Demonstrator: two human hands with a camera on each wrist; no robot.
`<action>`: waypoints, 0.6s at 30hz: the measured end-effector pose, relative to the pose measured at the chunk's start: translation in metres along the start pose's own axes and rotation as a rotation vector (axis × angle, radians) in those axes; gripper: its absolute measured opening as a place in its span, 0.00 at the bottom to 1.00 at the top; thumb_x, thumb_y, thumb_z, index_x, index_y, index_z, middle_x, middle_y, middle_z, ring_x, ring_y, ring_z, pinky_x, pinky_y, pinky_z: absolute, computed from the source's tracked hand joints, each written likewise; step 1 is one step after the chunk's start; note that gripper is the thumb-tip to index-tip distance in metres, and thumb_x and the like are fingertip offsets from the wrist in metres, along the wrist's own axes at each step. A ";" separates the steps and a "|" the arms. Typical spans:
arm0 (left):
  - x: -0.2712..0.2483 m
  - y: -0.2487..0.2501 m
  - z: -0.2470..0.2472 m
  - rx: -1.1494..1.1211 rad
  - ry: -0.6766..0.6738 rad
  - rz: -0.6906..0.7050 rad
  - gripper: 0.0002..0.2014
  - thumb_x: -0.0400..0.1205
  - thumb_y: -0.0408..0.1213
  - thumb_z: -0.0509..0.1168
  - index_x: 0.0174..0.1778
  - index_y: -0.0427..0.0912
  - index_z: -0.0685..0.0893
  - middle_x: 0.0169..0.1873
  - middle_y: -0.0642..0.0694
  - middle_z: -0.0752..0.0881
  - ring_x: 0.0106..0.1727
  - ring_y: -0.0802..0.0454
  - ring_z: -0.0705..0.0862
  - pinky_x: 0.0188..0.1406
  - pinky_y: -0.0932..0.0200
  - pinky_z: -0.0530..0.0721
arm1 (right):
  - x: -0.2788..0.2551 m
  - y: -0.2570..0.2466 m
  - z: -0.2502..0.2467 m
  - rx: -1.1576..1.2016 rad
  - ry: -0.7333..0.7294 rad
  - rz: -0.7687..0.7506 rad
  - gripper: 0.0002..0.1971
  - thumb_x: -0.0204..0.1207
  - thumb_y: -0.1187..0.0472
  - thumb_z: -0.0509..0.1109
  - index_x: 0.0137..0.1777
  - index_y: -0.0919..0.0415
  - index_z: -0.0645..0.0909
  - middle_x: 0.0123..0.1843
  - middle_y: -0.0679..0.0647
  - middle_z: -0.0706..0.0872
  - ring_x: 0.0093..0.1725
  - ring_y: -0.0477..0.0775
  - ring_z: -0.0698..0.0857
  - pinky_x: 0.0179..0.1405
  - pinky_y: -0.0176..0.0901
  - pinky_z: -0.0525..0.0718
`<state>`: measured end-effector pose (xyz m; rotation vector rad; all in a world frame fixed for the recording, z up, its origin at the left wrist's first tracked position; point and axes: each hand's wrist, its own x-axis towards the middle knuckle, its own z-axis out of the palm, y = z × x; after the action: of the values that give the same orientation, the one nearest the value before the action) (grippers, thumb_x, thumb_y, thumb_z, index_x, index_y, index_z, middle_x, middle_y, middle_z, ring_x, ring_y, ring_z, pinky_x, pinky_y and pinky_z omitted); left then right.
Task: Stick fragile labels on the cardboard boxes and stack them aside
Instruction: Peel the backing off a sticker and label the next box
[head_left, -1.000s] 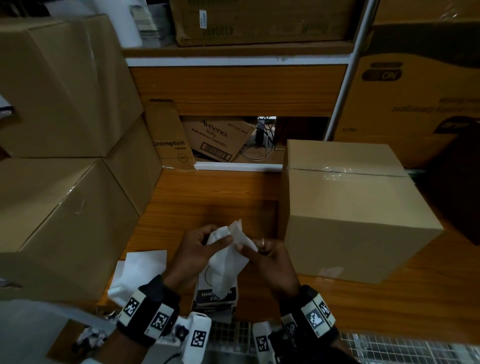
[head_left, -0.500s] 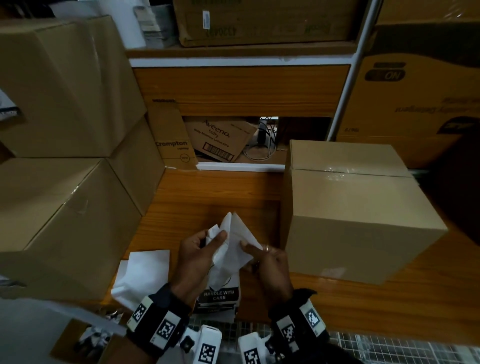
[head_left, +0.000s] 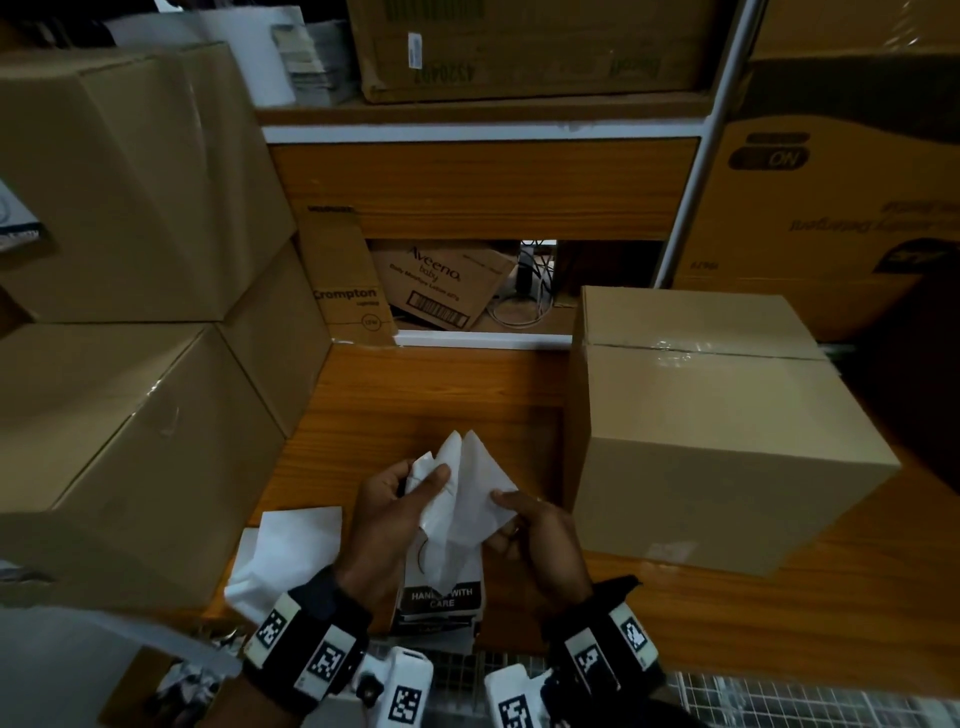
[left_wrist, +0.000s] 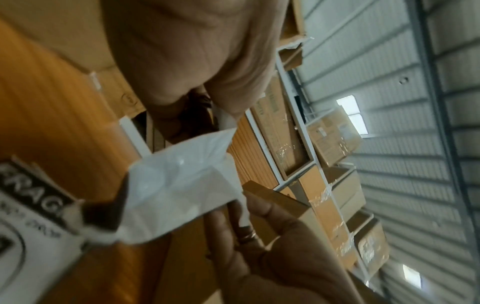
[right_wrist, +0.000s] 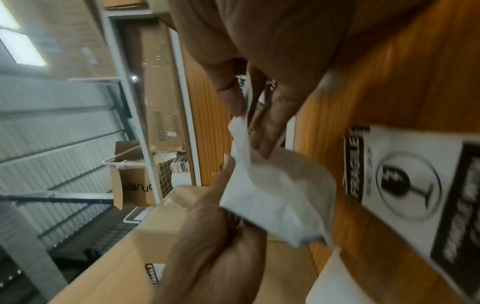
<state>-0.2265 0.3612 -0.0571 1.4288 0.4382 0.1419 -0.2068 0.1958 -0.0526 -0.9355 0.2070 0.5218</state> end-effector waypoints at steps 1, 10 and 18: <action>0.001 0.002 -0.004 0.055 -0.014 0.031 0.10 0.83 0.37 0.72 0.58 0.38 0.89 0.53 0.40 0.93 0.57 0.39 0.91 0.61 0.31 0.88 | 0.002 -0.003 -0.003 -0.066 -0.009 -0.022 0.07 0.81 0.71 0.68 0.46 0.77 0.85 0.37 0.61 0.90 0.32 0.55 0.90 0.28 0.38 0.86; -0.009 0.012 -0.006 0.240 -0.112 0.183 0.11 0.80 0.36 0.74 0.56 0.38 0.89 0.50 0.44 0.94 0.53 0.48 0.92 0.53 0.47 0.91 | 0.021 -0.010 0.005 -0.340 -0.059 -0.235 0.07 0.79 0.69 0.76 0.41 0.64 0.93 0.47 0.65 0.94 0.45 0.60 0.94 0.44 0.47 0.91; -0.009 0.016 -0.002 -0.133 -0.171 -0.049 0.18 0.76 0.36 0.72 0.62 0.40 0.88 0.55 0.40 0.93 0.56 0.43 0.93 0.49 0.52 0.93 | 0.025 -0.001 -0.003 -0.191 -0.036 -0.291 0.09 0.78 0.72 0.75 0.49 0.82 0.87 0.48 0.71 0.93 0.46 0.64 0.93 0.44 0.51 0.92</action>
<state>-0.2325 0.3624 -0.0398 1.2867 0.3162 0.0087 -0.1846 0.2011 -0.0638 -1.1200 -0.0138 0.2918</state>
